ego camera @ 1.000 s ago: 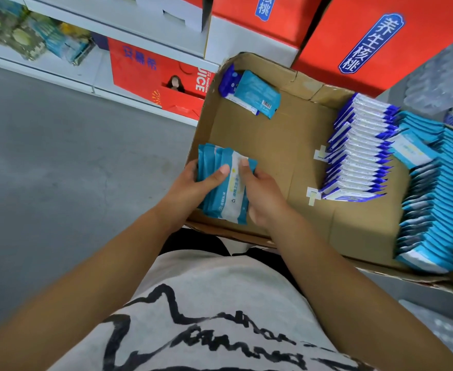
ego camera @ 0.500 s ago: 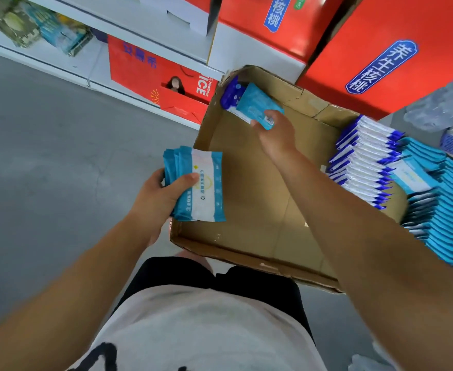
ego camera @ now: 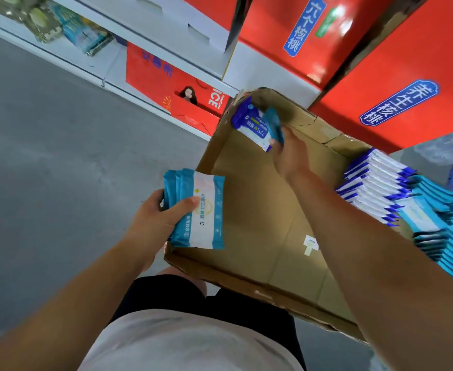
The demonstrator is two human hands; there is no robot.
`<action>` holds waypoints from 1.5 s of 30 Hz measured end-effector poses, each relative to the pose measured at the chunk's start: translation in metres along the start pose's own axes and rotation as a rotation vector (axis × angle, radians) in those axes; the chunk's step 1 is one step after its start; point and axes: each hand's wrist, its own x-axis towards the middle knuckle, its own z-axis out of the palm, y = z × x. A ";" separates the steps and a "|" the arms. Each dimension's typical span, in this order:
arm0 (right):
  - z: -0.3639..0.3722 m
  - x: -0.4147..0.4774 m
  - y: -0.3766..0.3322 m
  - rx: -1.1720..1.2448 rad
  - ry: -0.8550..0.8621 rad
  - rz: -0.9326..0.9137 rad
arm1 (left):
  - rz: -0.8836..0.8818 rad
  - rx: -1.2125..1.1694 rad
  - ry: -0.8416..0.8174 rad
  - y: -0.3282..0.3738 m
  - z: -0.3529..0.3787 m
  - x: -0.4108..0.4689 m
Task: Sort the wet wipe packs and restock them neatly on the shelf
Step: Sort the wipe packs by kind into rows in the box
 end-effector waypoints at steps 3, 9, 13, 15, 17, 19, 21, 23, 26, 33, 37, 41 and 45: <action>-0.017 -0.044 -0.013 0.157 0.090 0.071 | 0.022 0.006 -0.003 0.005 0.002 0.000; -0.045 -0.141 -0.030 0.881 0.105 0.365 | 0.085 0.038 -0.066 0.021 0.016 -0.006; -0.070 -0.193 -0.044 1.405 0.051 0.554 | 0.145 0.043 -0.139 0.027 0.039 -0.016; -0.084 -0.211 -0.046 1.556 0.032 0.566 | 0.177 0.046 -0.171 0.027 0.054 -0.024; -0.096 -0.226 -0.042 1.557 0.029 0.522 | 0.205 0.058 -0.214 0.023 0.070 -0.033; -0.103 -0.240 -0.032 1.486 0.053 0.455 | 0.236 0.061 -0.252 0.016 0.085 -0.043; -0.112 -0.255 -0.017 1.343 0.083 0.392 | 0.272 0.066 -0.275 0.008 0.100 -0.057; -0.123 -0.270 0.000 1.139 0.115 0.346 | 0.294 0.058 -0.286 -0.001 0.115 -0.069; -0.145 -0.293 0.032 0.936 0.161 0.256 | 0.286 0.019 -0.277 -0.016 0.137 -0.083; -0.208 -0.348 0.110 1.112 0.222 0.242 | 0.311 -0.040 -0.214 -0.045 0.185 -0.108; -0.227 -0.365 0.151 1.117 0.148 0.226 | 0.340 -0.028 -0.322 -0.065 0.217 -0.129; -0.227 -0.366 0.176 1.166 0.088 0.247 | 0.359 0.083 -0.446 -0.089 0.255 -0.152; -0.220 -0.369 0.198 1.150 0.092 0.285 | 0.290 0.218 -0.595 -0.120 0.292 -0.174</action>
